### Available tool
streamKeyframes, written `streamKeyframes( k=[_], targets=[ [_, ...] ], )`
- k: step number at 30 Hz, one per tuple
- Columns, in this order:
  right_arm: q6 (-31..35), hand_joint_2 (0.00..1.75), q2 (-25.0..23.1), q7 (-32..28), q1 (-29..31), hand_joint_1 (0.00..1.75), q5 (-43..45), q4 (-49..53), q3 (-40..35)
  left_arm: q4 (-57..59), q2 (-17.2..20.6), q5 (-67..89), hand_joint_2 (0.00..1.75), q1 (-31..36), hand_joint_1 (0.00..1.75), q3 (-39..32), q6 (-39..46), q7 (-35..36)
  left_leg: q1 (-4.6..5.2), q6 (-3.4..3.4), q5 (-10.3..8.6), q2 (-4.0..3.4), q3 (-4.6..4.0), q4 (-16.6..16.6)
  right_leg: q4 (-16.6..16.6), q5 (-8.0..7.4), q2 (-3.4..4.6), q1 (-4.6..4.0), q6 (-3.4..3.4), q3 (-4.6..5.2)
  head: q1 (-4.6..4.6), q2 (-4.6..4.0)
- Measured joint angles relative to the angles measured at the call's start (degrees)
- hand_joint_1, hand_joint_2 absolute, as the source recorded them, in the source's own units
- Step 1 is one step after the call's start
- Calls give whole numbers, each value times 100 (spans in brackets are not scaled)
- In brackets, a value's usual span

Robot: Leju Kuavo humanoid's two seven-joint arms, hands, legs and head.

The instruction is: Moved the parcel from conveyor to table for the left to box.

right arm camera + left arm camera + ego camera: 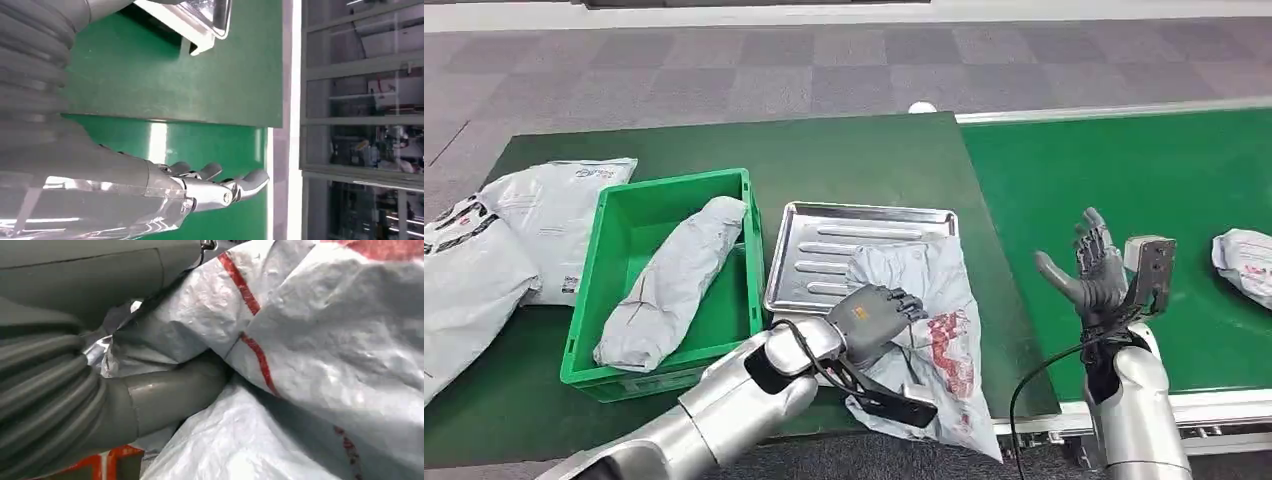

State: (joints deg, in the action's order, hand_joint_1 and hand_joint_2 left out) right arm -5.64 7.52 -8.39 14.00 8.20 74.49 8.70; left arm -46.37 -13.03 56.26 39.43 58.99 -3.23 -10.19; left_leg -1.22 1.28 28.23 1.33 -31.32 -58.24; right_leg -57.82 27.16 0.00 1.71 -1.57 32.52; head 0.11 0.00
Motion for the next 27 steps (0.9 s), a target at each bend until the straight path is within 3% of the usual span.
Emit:
streamKeyframes(
  k=[5, 19, 27],
  targets=[
    [-20, 175, 0, 0, 1, 0, -13, 0, 0, -545, 252, -75, 175, -108, 175, -59, -86, 2, 0, 0, 0, 0, -15, 0, 0, 0, -1, 0, 0, 13, 0, 0],
    [-42, 175, 0, 0, 2, 0, -24, 0, 0, -906, 416, -178, 175, -204, 175, -123, -86, 2, 0, 0, 0, 0, -19, 0, 0, 0, -1, 1, 0, 18, 0, 0],
    [-105, 175, 0, -20, 3, 0, -39, -2, 70, -2014, 684, -195, 175, -157, 175, -564, -282, 219, 0, 0, 0, 1, -25, 0, 0, 0, -1, 1, 0, 23, 0, 0]
  ],
)
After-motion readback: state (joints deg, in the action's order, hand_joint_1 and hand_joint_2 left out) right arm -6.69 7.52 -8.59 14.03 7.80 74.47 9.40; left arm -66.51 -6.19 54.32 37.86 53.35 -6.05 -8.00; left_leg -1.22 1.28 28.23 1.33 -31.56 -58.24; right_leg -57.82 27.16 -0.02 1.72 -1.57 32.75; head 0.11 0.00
